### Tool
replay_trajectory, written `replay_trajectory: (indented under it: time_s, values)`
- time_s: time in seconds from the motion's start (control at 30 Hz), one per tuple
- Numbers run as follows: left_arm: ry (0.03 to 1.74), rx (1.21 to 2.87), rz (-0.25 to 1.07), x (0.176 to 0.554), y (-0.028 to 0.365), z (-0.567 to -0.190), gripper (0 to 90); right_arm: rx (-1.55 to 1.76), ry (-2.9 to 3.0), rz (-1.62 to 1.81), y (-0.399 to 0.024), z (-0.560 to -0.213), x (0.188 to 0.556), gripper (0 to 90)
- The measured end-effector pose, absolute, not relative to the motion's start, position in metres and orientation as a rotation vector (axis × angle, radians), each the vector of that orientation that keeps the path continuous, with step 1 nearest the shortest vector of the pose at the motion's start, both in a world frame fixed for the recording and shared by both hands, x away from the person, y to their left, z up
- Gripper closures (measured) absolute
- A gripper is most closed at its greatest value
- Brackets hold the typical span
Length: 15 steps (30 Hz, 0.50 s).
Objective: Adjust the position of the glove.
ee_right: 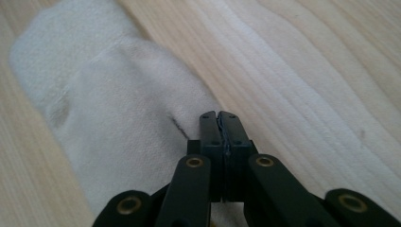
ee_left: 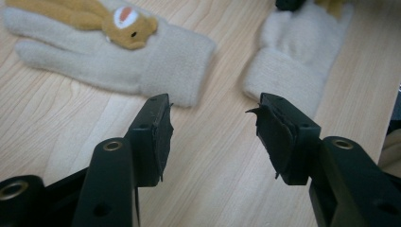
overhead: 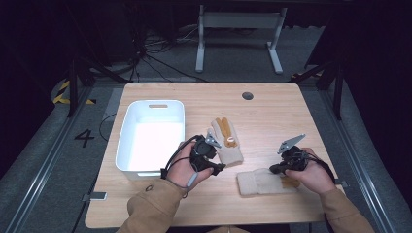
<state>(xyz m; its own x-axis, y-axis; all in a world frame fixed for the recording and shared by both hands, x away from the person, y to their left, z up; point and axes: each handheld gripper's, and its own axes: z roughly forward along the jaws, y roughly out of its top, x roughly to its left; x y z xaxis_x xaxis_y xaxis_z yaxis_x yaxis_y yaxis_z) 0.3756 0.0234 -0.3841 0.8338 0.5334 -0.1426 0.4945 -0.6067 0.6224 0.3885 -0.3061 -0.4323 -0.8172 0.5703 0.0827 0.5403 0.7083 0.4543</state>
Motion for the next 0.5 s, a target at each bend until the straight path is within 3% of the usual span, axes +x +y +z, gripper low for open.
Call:
replay_trajectory:
  time_s: [0.5]
  values:
    - [0.882, 2.253, 0.126, 0.392, 0.022, -0.384, 46.6, 0.935, 2.704, 0.856, -0.320, -0.415, 0.385, 90.0]
